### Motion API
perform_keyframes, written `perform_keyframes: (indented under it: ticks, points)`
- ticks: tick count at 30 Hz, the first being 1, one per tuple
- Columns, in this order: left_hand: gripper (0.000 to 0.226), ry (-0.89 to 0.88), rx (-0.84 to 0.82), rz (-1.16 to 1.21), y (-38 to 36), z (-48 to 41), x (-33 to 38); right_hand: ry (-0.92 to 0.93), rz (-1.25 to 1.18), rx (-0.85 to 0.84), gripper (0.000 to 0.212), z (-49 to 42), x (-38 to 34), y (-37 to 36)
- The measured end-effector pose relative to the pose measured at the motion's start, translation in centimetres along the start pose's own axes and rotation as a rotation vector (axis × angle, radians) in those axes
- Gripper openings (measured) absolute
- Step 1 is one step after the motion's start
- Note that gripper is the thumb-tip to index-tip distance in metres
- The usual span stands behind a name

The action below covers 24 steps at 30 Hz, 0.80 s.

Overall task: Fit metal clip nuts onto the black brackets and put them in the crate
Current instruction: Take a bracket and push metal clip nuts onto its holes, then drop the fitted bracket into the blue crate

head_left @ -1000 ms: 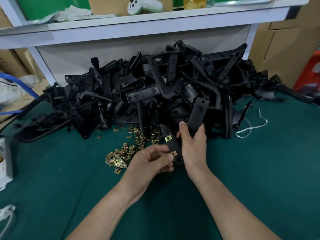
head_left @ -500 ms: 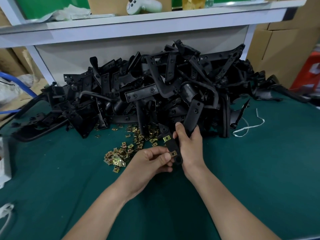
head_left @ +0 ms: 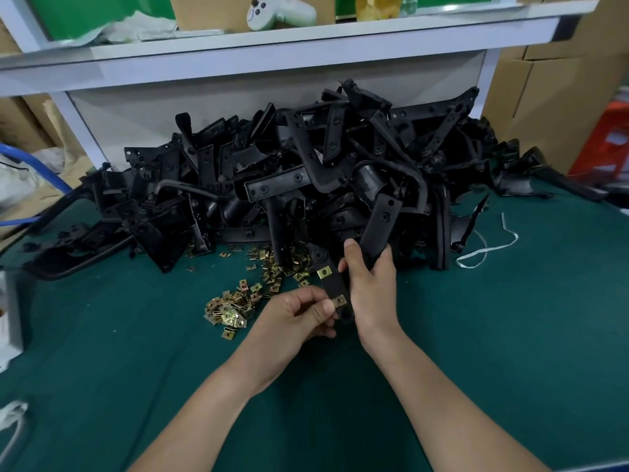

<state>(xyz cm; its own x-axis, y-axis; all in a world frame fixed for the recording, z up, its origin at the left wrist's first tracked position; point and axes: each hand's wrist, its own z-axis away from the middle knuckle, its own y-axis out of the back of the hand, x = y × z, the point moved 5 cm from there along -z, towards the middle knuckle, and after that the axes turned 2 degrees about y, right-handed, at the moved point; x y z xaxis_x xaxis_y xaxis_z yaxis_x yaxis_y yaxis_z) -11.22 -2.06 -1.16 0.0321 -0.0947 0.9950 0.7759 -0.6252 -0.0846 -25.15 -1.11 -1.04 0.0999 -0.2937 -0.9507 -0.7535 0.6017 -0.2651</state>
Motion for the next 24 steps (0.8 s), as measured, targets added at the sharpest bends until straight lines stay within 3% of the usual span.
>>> perform_keyframes:
  ticks: [8, 12, 16, 20, 24]
  points:
    - [0.021, -0.028, 0.053, -0.013, -1.0, 0.7, 0.8, -0.077, -0.054, 0.092, 0.016, 0.7, -0.2, 0.6]
    - [0.018, -0.072, 0.137, -0.054, -3.6, 1.2, 2.3, -0.206, -0.160, 0.238, 0.022, 2.1, -0.9, 2.3]
    - [0.024, -0.170, 0.119, -0.107, -8.1, 1.7, 4.4, -0.300, -0.334, 0.396, 0.033, 3.7, -3.1, 5.6]
    - [0.024, -0.225, 0.013, -0.182, -15.2, 1.7, 6.2, -0.206, -0.438, 0.557, 0.022, 5.2, -7.3, 11.6]
    - [0.029, -0.236, -0.257, -0.209, -26.8, 1.9, 7.0, -0.040, -0.498, 0.828, 0.012, 7.8, -12.9, 21.2]
